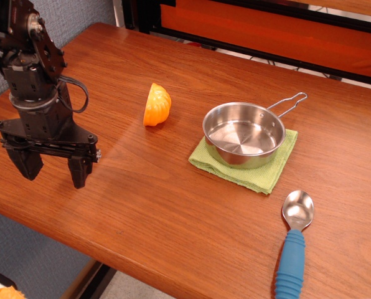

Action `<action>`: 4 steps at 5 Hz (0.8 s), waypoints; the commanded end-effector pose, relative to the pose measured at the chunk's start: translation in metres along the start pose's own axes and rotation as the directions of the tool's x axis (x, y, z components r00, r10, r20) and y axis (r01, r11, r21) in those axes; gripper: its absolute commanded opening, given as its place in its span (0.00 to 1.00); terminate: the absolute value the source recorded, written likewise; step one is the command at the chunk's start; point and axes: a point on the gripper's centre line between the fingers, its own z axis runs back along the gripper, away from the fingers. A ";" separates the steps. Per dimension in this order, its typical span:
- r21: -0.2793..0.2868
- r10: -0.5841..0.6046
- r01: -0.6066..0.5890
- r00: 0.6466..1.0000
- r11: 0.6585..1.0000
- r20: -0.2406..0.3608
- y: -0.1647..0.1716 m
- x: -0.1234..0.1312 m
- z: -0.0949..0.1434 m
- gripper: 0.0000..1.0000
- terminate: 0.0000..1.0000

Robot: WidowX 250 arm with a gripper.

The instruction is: Move spoon to lower left of orange.

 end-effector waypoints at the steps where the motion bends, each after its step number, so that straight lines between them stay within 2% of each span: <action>1: 0.000 0.000 0.000 1.000 1.000 0.000 0.000 0.000 0.000 1.00 0.00; 2: 0.012 -0.051 0.050 0.998 0.999 0.048 -0.020 0.003 0.020 1.00 0.00; 3: 0.025 -0.089 0.087 0.994 0.996 0.066 -0.042 0.002 0.034 1.00 0.00; 4: 0.026 -0.154 0.152 0.979 0.988 0.131 -0.075 -0.001 0.050 1.00 0.00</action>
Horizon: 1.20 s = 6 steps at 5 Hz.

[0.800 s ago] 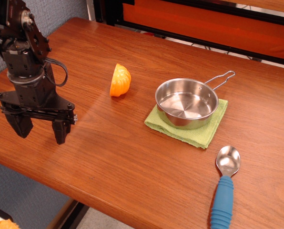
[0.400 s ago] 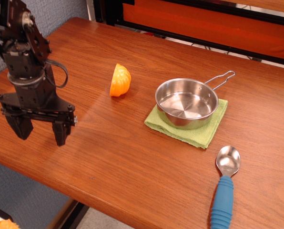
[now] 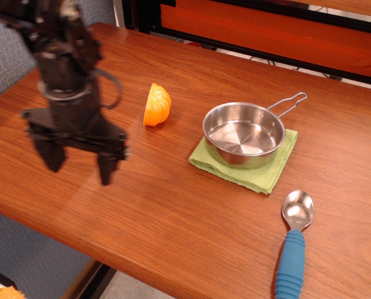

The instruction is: Move spoon to lower left of orange.

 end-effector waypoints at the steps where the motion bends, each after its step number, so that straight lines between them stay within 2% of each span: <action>1: -0.053 -0.105 0.113 0.984 0.992 0.144 -0.079 0.005 0.028 1.00 0.00; 2: -0.074 -0.220 0.239 0.954 0.968 0.206 -0.130 -0.001 0.031 1.00 0.00; 3: -0.117 -0.272 0.307 0.931 0.944 0.243 -0.180 -0.008 0.031 1.00 0.00; 4: -0.131 -0.302 0.339 0.923 0.932 0.240 -0.221 -0.019 0.029 1.00 0.00; 5: -0.181 -0.273 0.309 0.941 0.934 0.199 -0.239 -0.022 0.017 1.00 0.00; 6: -0.134 -0.268 0.290 0.950 0.948 0.163 -0.240 -0.028 0.013 1.00 0.00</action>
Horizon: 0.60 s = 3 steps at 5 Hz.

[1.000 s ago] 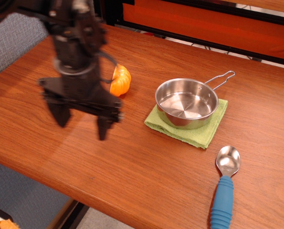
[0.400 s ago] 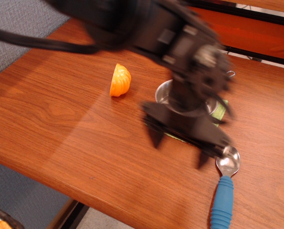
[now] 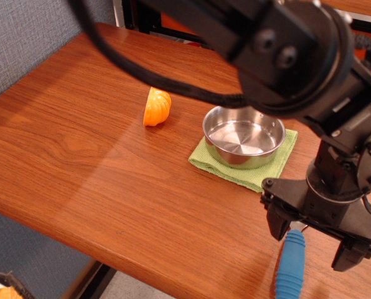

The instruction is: Move spoon to lower left of orange.

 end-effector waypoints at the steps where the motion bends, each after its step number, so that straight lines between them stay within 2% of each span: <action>1: 0.048 0.033 -0.031 0.999 0.998 -0.041 0.000 -0.005 0.001 1.00 0.00; 2: 0.063 0.048 -0.044 0.997 0.997 -0.059 0.003 -0.006 0.001 1.00 0.00; 3: 0.056 0.072 -0.068 0.994 0.996 -0.083 0.008 -0.007 -0.010 1.00 0.00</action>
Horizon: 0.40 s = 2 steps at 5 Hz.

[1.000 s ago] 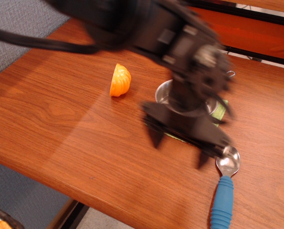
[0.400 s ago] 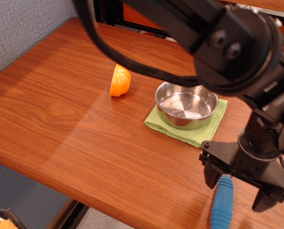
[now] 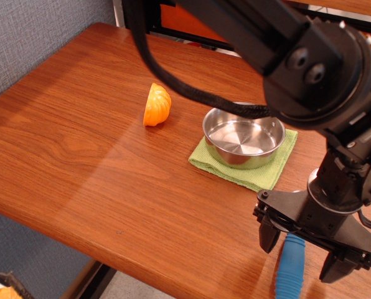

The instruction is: Move spoon to lower left of orange.

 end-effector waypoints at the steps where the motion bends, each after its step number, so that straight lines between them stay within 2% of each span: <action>1: -0.061 0.050 -0.050 0.999 0.997 -0.012 0.004 0.002 -0.006 1.00 0.00; 2: -0.078 0.079 -0.081 0.996 0.994 -0.029 0.007 0.001 -0.011 1.00 0.00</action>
